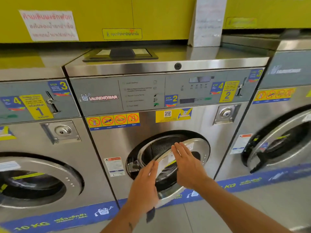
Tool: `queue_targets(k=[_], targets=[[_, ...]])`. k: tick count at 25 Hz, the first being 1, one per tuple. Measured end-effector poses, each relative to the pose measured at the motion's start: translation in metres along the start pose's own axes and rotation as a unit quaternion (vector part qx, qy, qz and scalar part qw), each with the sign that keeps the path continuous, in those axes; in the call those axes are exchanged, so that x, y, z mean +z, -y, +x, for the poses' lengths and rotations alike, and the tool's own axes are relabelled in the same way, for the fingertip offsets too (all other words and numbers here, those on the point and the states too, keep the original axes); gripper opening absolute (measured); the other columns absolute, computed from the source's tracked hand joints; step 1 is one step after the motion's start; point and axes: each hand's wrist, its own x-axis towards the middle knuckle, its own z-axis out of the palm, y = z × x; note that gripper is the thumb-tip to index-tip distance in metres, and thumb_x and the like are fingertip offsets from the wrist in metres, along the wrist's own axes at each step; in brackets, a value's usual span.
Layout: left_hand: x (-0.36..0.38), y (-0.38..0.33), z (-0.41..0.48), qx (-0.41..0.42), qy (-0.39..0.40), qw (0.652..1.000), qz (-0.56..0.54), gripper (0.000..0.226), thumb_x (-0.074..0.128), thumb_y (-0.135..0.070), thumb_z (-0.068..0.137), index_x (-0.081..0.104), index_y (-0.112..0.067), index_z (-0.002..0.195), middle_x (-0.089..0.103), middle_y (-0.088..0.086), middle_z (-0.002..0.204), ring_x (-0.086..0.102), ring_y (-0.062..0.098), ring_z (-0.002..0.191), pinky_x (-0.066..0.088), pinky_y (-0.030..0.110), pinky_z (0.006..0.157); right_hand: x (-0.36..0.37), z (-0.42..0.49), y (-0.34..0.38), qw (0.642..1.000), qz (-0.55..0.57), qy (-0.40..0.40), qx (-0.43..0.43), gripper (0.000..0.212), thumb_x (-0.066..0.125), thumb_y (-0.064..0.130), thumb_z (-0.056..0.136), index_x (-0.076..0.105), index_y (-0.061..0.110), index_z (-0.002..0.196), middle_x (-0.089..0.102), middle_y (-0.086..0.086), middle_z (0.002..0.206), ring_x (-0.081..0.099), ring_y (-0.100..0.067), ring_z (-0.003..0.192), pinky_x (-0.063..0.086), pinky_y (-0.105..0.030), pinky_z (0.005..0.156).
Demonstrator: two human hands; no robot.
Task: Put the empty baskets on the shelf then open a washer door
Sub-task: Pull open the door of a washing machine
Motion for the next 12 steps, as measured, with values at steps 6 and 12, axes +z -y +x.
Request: queue_targets(k=[6, 12], targets=[[-0.001, -0.020, -0.029, 0.227, 0.018, 0.972, 0.056, 0.072, 0.063, -0.009, 0.081, 0.036, -0.020, 0.147, 0.038, -0.003, 0.151, 0.043, 0.020, 0.134, 0.043, 0.035, 0.107, 0.002, -0.103, -0.005, 0.964, 0.184, -0.016, 0.189, 0.060, 0.051, 0.011, 0.089, 0.036, 0.023, 0.146, 0.045, 0.000, 0.147, 0.047, -0.024, 0.130, 0.042, -0.038, 0.106], [-0.006, -0.078, -0.011, 0.452, 0.053, 0.855, 0.249, 0.079, 0.072, -0.010, 0.064, 0.048, -0.022, 0.138, 0.044, -0.001, 0.150, 0.041, 0.023, 0.139, 0.035, 0.042, 0.113, 0.020, -0.197, -0.007, 0.938, 0.232, -0.001, 0.258, 0.061, 0.043, 0.018, 0.097, 0.020, 0.019, 0.153, 0.031, -0.002, 0.156, 0.030, -0.023, 0.143, 0.027, -0.034, 0.114]])
